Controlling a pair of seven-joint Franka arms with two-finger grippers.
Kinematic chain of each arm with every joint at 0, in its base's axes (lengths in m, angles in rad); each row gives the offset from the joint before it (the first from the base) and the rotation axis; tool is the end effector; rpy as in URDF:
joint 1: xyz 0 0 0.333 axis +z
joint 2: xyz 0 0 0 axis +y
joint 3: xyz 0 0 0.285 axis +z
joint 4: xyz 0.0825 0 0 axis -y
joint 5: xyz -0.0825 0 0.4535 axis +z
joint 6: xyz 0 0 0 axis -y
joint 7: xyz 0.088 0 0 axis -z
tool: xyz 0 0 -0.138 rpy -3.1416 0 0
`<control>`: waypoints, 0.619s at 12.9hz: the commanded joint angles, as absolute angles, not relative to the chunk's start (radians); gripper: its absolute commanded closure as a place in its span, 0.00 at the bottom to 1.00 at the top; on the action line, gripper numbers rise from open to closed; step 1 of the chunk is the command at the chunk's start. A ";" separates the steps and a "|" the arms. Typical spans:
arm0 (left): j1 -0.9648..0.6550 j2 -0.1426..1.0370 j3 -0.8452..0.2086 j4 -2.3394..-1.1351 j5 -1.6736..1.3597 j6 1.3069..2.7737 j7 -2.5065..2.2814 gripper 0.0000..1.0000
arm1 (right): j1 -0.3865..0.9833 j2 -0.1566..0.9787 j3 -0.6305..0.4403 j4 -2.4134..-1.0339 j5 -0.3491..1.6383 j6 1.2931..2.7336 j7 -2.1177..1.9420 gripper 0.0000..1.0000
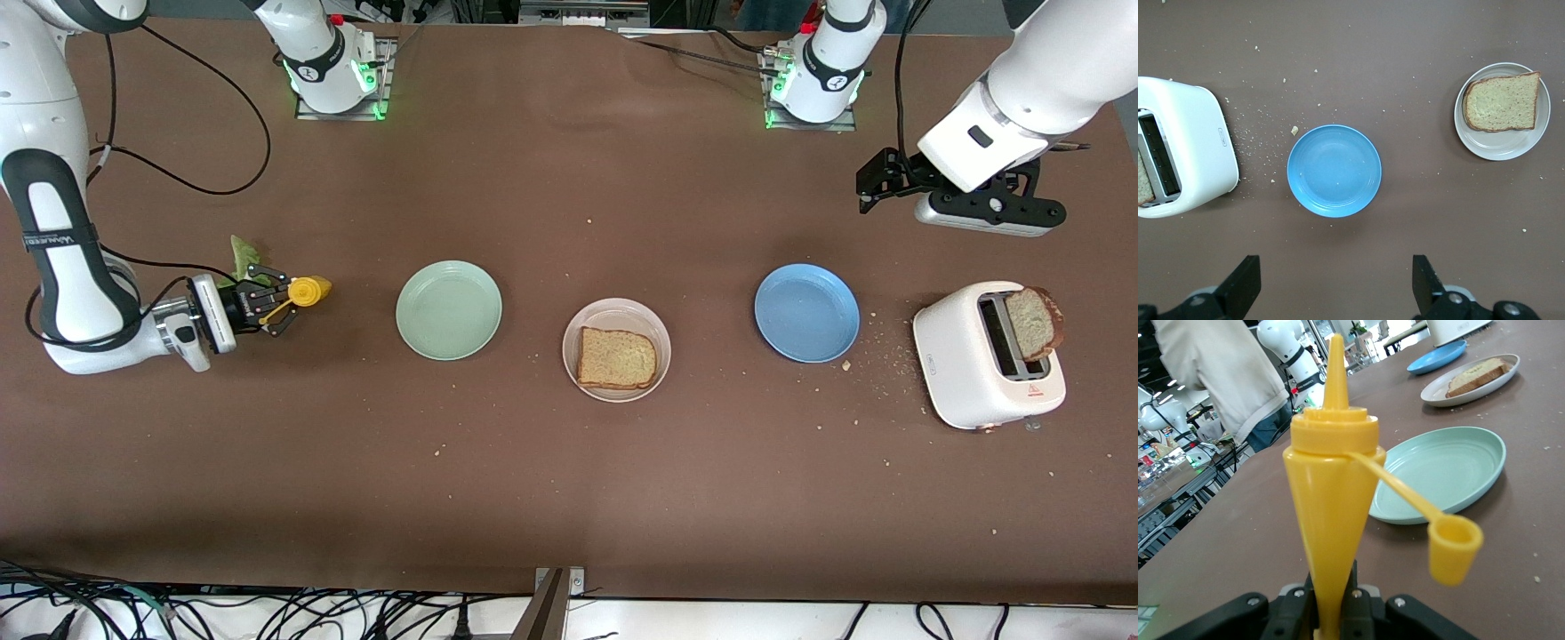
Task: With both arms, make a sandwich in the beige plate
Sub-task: 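Return the yellow bottle beside the lettuce and release it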
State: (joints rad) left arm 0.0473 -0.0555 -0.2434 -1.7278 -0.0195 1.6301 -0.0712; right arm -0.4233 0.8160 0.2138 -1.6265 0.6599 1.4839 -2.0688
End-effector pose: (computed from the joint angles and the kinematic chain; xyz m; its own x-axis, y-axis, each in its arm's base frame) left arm 0.5959 -0.1233 0.5157 0.9915 -0.1223 -0.0441 -0.1223 -0.9925 0.0029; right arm 0.5972 -0.0320 0.0663 0.2670 0.4933 0.8279 0.8546 0.2760 -0.4400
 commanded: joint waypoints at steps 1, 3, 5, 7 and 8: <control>0.057 -0.064 -0.252 -1.727 -0.023 1.618 -0.067 0.00 | -0.433 0.863 0.232 -1.626 0.707 1.468 -2.172 1.00; 0.057 -0.064 -0.252 -1.727 -0.023 1.618 -0.067 0.00 | -0.433 0.894 0.232 -1.623 0.710 1.473 -2.261 1.00; 0.057 -0.064 -0.252 -1.727 -0.023 1.618 -0.067 0.00 | -0.436 0.906 0.232 -1.623 0.710 1.473 -2.305 1.00; 0.057 -0.064 -0.252 -1.727 -0.023 1.617 -0.067 0.00 | -0.449 0.940 0.232 -1.615 0.710 1.470 -2.324 1.00; 0.057 -0.064 -0.252 -1.727 -0.023 1.617 -0.067 0.00 | -0.449 0.949 0.232 -1.615 0.712 1.471 -2.350 1.00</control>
State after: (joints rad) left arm 0.0474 -0.0555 -0.2435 -1.7278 -0.0195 1.6300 -0.0712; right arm -0.4286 0.9215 0.2208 -1.6265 0.6889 1.4857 -2.3019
